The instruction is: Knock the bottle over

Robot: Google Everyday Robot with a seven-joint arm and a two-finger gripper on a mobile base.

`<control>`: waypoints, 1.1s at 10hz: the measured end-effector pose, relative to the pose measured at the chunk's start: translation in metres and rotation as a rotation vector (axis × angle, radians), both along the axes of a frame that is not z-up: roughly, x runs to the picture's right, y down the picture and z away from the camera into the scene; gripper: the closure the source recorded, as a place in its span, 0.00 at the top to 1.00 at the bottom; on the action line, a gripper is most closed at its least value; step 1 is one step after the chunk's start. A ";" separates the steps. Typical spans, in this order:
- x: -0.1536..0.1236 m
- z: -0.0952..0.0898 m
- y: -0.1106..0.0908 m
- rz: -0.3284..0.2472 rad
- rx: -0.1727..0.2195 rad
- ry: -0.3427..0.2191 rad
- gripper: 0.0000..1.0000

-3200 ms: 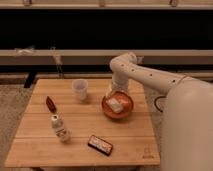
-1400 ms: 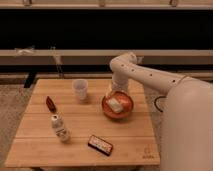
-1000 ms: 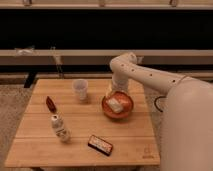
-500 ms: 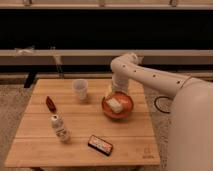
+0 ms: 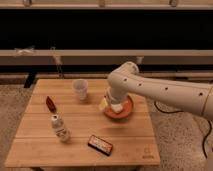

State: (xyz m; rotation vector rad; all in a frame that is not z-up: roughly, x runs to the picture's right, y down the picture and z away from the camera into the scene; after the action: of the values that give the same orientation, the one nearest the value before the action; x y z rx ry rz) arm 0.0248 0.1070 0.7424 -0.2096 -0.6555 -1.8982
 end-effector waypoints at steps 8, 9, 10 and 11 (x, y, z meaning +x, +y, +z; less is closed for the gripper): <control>-0.153 -0.083 0.077 -0.364 0.032 -0.202 0.80; -0.171 -0.081 0.075 -0.396 0.032 -0.214 0.80; -0.186 -0.077 0.072 -0.415 0.030 -0.217 0.80; -0.202 -0.074 0.069 -0.431 0.027 -0.226 0.80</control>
State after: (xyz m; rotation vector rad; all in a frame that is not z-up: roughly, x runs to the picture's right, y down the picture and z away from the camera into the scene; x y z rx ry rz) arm -0.1773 0.1762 0.6682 -0.1260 -0.7818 -2.3675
